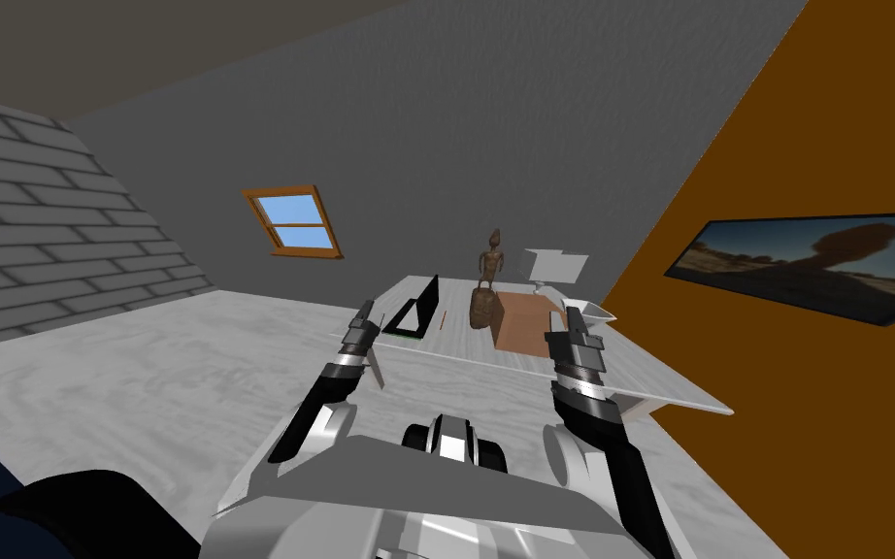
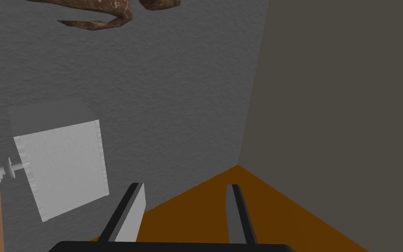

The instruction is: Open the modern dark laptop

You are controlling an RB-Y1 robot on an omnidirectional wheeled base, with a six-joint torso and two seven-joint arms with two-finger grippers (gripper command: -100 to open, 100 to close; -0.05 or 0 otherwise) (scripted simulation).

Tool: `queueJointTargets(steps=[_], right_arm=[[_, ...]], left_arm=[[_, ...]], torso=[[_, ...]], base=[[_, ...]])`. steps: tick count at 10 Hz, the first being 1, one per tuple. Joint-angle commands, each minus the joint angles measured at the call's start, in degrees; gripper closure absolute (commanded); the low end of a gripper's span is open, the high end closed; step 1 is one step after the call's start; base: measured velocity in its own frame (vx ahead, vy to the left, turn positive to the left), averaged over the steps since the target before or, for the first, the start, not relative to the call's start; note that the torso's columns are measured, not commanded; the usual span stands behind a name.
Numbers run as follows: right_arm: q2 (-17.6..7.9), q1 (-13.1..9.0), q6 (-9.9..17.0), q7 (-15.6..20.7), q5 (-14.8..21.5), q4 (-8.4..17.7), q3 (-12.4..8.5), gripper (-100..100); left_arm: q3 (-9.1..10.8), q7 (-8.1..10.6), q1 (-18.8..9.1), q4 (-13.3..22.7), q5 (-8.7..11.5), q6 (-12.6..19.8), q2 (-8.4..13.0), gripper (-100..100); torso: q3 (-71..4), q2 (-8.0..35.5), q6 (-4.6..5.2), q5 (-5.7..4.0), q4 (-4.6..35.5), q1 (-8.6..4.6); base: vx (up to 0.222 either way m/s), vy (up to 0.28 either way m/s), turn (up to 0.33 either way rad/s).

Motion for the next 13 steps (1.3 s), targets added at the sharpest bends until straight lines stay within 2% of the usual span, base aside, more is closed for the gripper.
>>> queueJointTargets(steps=[1, 4, 9, 13], right_arm=[[0.00, 0.00, 0.00, 0.00, 0.00, 0.00, 0.00, 0], [0.00, 0.00, 0.00, 0.00, 0.00, 0.00, 0.00, 0], [0.00, 0.00, 0.00, 0.00, 0.00, 0.00, 0.00, 0], [0.00, 0.00, 0.00, 0.00, 0.00, 0.00, 0.00, 0]], left_arm=[[0.49, -0.40, 0.26, -0.01, -0.64, 3.20, 1.30, -100], [0.99, -0.78, 0.66, -0.09, -1.27, 6.35, 3.31, -100], [2.13, -1.64, 1.55, -0.33, -2.69, 13.40, 8.28, -100], [2.81, -2.16, 2.06, -0.33, -3.55, 17.66, 10.88, -100]], torso=[[-0.03, -0.06, 0.01, 0.00, -0.01, -0.01], [0.01, 0.01, 0.00, 0.01, 0.00, 0.02], [-0.02, -0.04, 0.00, 0.01, -0.01, 0.05], [0.00, 0.00, 0.00, 0.02, 0.00, 0.06]], base=[[0.044, -0.053, -0.051], [0.031, -0.049, -0.044], [0.045, -0.061, -0.055], [0.041, -0.052, -0.047]])
